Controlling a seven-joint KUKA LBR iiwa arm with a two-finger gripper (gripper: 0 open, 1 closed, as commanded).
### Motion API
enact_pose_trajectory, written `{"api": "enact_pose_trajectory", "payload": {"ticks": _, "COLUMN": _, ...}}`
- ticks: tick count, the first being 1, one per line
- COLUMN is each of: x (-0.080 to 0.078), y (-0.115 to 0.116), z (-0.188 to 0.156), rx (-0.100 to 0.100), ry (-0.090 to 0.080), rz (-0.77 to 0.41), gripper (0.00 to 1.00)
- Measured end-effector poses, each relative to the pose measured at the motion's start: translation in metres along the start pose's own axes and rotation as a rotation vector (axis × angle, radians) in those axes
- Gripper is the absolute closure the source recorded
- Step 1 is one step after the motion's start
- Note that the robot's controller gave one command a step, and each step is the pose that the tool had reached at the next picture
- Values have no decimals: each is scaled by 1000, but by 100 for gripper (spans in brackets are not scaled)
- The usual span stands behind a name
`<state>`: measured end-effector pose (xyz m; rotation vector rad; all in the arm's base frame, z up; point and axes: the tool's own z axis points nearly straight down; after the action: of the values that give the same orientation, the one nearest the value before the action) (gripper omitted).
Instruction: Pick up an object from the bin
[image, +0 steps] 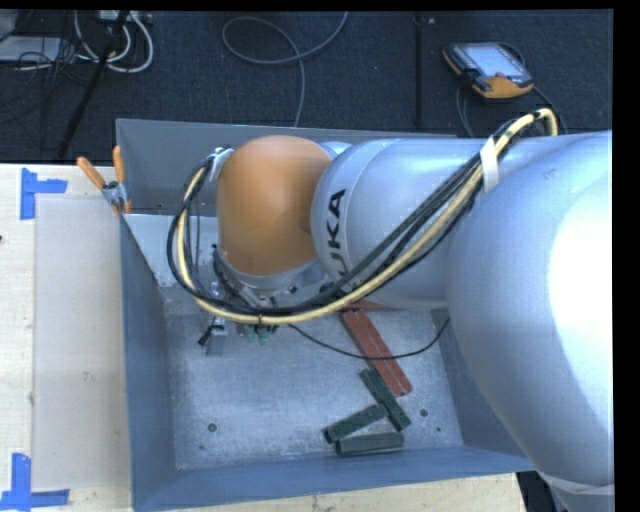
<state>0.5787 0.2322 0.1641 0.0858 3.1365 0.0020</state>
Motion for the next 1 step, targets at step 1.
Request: {"api": "enact_pose_trajectory", "payload": {"ticks": 1, "x": 5, "y": 2, "z": 25, "rx": 0, "ry": 8, "rz": 44, "gripper": 100}}
